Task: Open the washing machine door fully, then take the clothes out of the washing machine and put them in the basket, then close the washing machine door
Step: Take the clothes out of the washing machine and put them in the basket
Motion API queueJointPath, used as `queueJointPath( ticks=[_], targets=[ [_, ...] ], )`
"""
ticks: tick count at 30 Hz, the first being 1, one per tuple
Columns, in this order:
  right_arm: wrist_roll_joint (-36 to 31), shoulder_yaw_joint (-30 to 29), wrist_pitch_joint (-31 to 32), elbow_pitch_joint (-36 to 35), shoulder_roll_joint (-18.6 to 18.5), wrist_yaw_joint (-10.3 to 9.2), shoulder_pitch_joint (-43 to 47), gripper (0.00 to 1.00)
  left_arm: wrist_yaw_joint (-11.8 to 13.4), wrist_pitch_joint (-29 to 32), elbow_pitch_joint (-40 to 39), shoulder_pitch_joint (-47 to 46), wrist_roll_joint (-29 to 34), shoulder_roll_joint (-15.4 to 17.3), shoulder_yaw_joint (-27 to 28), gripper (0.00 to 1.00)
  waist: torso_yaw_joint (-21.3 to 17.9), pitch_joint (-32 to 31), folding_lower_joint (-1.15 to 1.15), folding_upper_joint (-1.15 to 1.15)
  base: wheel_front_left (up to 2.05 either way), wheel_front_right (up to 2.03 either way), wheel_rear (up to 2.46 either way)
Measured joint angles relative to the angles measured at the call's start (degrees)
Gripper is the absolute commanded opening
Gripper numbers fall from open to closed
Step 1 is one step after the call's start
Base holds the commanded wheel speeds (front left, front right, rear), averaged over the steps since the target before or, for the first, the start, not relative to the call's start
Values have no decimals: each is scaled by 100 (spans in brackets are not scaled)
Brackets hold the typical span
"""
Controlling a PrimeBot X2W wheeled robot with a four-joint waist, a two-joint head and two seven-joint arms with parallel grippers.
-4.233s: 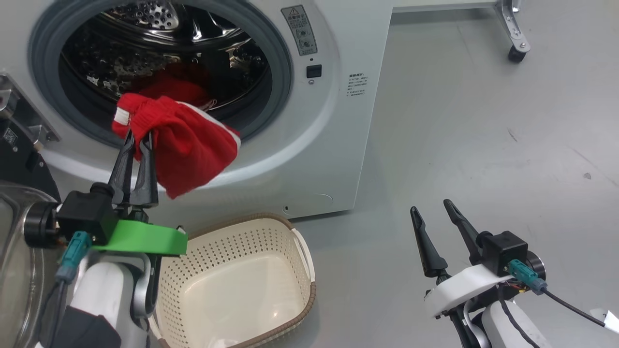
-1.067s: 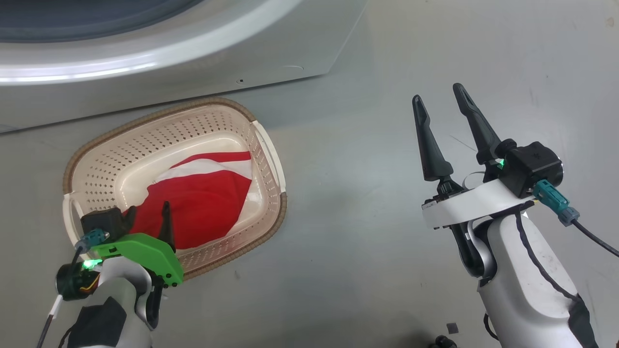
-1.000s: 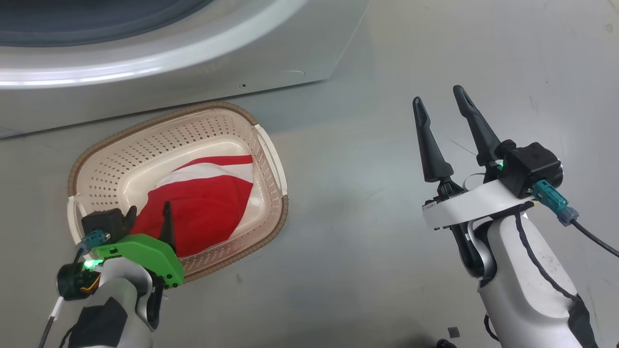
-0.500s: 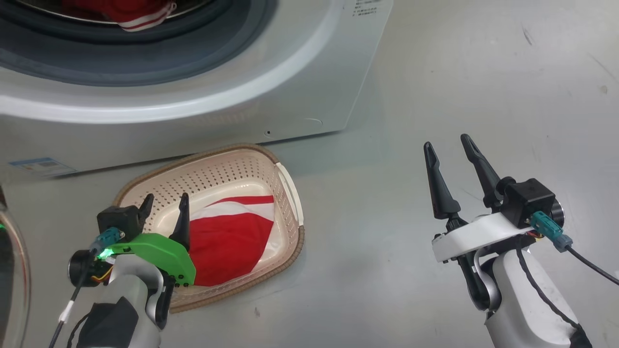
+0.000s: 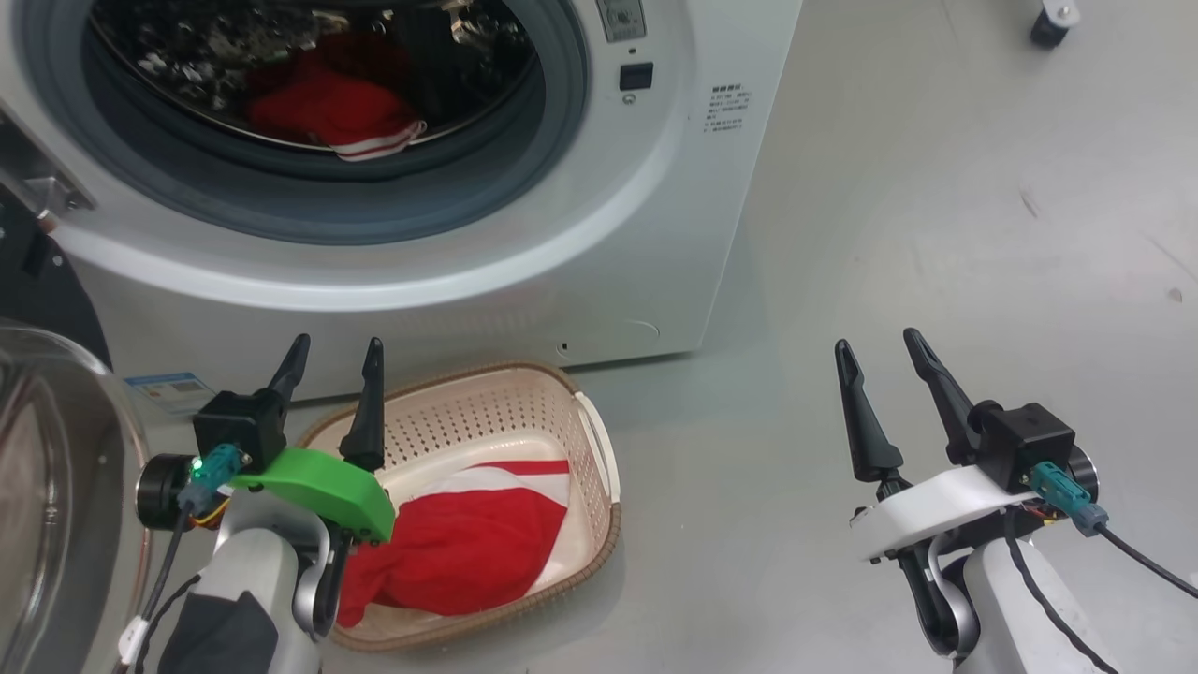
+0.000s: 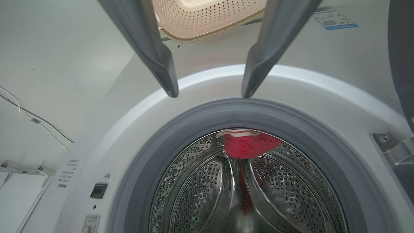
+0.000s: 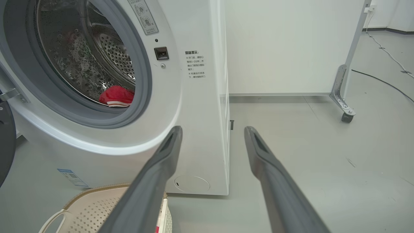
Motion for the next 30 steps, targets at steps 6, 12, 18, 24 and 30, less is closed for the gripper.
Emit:
queueJointPath(
  ticks=[6,12,18,24,30],
  targets=[
    [0,-78,0,-12,2,-1,229,100,76,-1,-437,359,158,1,-36,100,101,-359,0,0,0,0,0],
    [0,-68,0,5,5,0,478,100,212,-1,-735,866,318,8,-37,100,162,-691,0,0,0,0,0],
    [0,-107,0,11,10,-14,738,100,334,0,-969,1351,390,13,-63,100,203,-993,0,0,0,0,0],
    [-9,-140,0,7,12,-22,943,100,425,0,-1170,1740,403,16,-121,100,274,-1225,0,0,0,0,0],
    [-9,-85,0,-49,20,-22,1023,100,516,0,-1403,2115,405,38,-108,100,293,-1358,0,0,0,0,0]
  ],
)
